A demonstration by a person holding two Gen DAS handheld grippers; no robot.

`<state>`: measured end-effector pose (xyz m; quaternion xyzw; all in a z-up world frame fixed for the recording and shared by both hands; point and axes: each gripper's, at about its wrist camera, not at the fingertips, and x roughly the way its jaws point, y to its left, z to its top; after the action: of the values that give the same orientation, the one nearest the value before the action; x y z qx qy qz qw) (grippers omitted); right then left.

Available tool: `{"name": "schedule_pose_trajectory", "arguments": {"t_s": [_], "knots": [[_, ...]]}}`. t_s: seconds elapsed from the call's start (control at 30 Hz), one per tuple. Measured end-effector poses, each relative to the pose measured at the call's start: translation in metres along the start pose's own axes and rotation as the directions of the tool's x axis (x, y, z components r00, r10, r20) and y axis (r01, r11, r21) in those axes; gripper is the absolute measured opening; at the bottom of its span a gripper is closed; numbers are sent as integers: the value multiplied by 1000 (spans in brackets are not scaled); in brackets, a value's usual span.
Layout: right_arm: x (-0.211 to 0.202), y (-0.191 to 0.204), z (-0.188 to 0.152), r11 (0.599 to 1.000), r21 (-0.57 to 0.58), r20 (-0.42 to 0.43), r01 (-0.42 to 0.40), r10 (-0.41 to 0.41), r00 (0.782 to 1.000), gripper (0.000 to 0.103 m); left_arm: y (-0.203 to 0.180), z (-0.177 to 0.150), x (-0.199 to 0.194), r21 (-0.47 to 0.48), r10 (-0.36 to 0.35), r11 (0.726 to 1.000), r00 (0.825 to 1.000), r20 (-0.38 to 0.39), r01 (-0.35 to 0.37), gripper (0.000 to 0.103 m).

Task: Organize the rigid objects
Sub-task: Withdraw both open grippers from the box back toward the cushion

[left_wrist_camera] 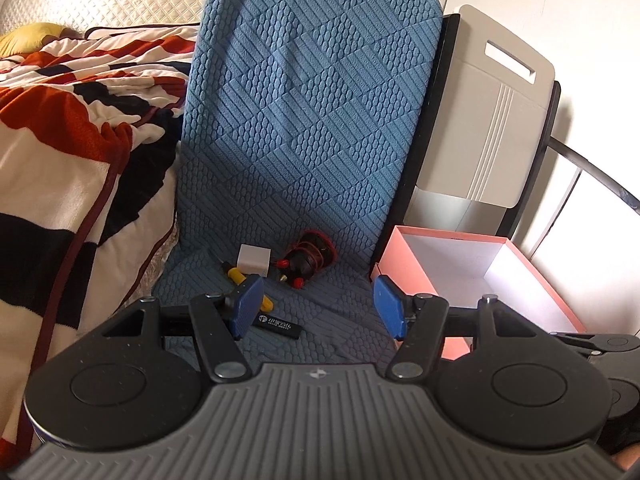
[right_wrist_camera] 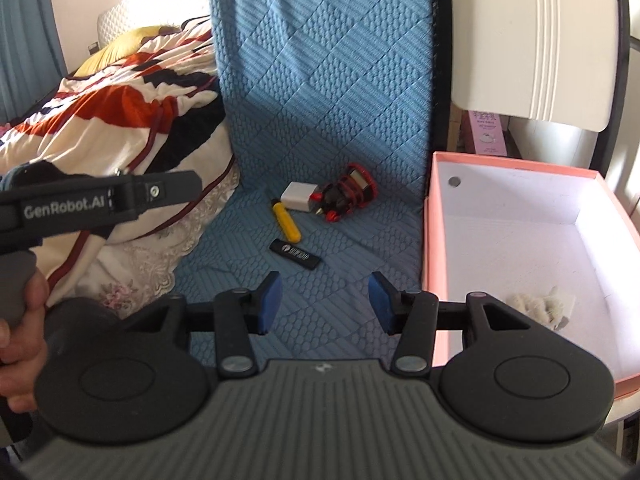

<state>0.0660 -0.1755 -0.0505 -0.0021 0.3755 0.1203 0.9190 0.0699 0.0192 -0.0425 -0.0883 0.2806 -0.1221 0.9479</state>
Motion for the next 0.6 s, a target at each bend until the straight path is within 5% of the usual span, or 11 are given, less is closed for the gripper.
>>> {"name": "schedule_pose_trajectory", "arguments": {"t_s": [0.6], "knots": [[45, 19, -25, 1000, -19, -90, -23, 21, 996, 51, 20, -29, 52, -26, 8, 1000, 992, -123, -12, 67]]}}
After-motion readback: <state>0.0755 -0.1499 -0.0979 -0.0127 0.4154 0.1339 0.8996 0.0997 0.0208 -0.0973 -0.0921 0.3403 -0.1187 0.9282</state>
